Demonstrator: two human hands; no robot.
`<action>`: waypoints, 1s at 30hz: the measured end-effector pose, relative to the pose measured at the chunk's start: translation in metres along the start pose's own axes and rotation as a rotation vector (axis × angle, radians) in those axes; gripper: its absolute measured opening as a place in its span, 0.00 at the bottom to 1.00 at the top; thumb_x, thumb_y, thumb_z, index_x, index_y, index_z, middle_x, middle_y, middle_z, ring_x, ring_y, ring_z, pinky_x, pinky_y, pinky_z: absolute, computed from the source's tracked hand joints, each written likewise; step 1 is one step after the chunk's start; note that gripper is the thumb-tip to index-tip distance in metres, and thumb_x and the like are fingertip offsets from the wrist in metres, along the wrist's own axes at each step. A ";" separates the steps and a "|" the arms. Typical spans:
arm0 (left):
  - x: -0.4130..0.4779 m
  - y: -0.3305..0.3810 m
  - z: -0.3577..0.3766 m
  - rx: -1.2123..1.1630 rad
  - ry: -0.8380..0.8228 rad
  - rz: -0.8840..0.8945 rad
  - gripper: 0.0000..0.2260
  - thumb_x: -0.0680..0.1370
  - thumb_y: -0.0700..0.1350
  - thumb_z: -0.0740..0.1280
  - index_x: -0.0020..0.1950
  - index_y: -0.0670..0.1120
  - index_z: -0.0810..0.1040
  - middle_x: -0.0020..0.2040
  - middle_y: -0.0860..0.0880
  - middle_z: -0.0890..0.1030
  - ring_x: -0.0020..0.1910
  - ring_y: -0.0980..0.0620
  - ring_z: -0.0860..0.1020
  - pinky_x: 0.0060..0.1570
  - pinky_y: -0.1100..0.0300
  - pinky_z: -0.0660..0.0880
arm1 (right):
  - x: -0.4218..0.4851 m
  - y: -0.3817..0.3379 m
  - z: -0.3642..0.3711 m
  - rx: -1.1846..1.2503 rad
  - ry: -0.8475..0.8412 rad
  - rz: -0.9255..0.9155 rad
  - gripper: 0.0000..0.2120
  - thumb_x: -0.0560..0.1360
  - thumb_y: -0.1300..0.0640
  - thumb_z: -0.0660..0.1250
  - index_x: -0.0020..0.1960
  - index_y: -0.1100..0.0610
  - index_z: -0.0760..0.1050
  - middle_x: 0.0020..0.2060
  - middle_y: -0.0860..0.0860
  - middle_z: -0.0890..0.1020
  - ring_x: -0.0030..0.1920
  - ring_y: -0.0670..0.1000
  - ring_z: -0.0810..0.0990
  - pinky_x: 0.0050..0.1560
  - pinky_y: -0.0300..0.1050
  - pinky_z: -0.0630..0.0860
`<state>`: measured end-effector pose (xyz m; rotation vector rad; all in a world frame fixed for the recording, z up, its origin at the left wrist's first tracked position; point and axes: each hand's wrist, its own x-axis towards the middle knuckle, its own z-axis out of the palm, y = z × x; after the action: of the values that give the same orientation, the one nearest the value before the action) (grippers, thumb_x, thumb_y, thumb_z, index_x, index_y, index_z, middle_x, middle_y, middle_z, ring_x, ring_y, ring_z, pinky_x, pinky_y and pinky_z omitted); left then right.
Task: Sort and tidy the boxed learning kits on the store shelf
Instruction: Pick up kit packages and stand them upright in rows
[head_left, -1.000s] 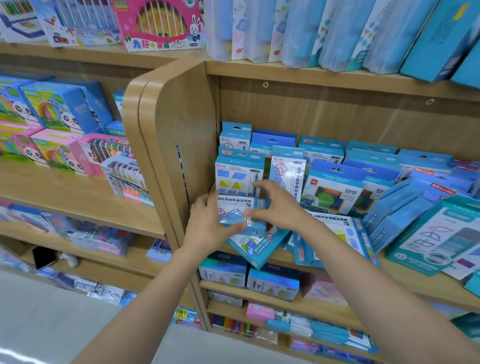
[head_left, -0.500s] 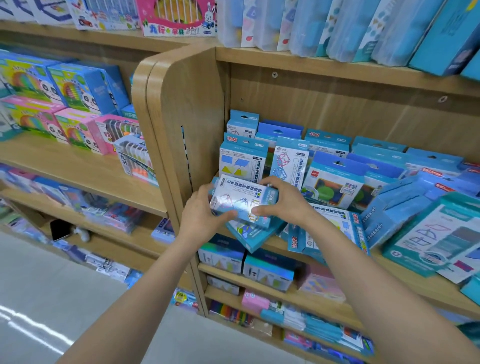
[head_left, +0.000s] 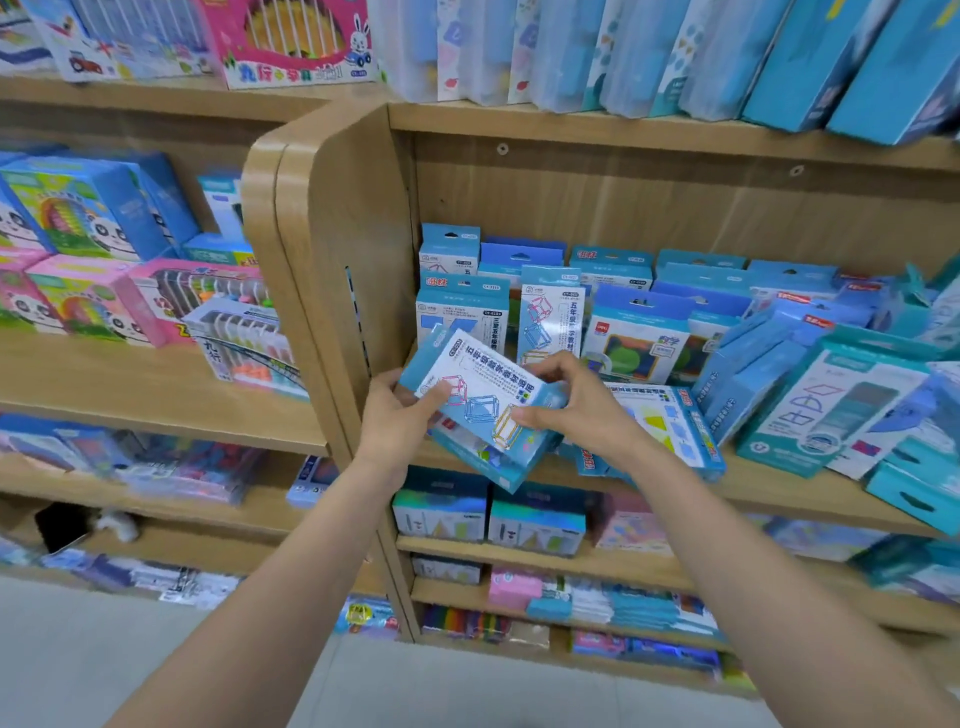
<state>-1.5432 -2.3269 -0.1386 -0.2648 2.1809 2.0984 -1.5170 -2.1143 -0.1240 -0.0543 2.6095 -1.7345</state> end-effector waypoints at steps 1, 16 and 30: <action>-0.001 0.003 0.000 -0.024 -0.001 0.027 0.21 0.74 0.45 0.72 0.61 0.47 0.65 0.49 0.49 0.80 0.41 0.57 0.81 0.32 0.68 0.76 | -0.003 0.000 0.001 -0.032 -0.015 0.021 0.21 0.68 0.56 0.77 0.56 0.54 0.71 0.54 0.51 0.78 0.51 0.48 0.78 0.50 0.40 0.77; 0.003 -0.038 -0.012 0.991 -0.323 0.365 0.25 0.75 0.60 0.66 0.69 0.52 0.68 0.64 0.47 0.75 0.62 0.45 0.71 0.52 0.54 0.69 | -0.037 0.007 -0.005 -0.030 0.463 0.114 0.27 0.67 0.52 0.78 0.61 0.57 0.72 0.47 0.51 0.81 0.46 0.50 0.80 0.41 0.41 0.77; -0.018 -0.034 0.017 0.929 -0.185 0.399 0.22 0.73 0.49 0.73 0.65 0.50 0.73 0.57 0.47 0.80 0.54 0.46 0.76 0.40 0.56 0.68 | -0.040 0.010 -0.017 -0.002 0.444 0.121 0.23 0.70 0.48 0.74 0.59 0.52 0.69 0.48 0.48 0.79 0.45 0.43 0.79 0.40 0.38 0.75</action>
<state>-1.5198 -2.3105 -0.1689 0.4520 2.9328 0.9328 -1.4778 -2.0933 -0.1271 0.5371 2.8242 -1.8809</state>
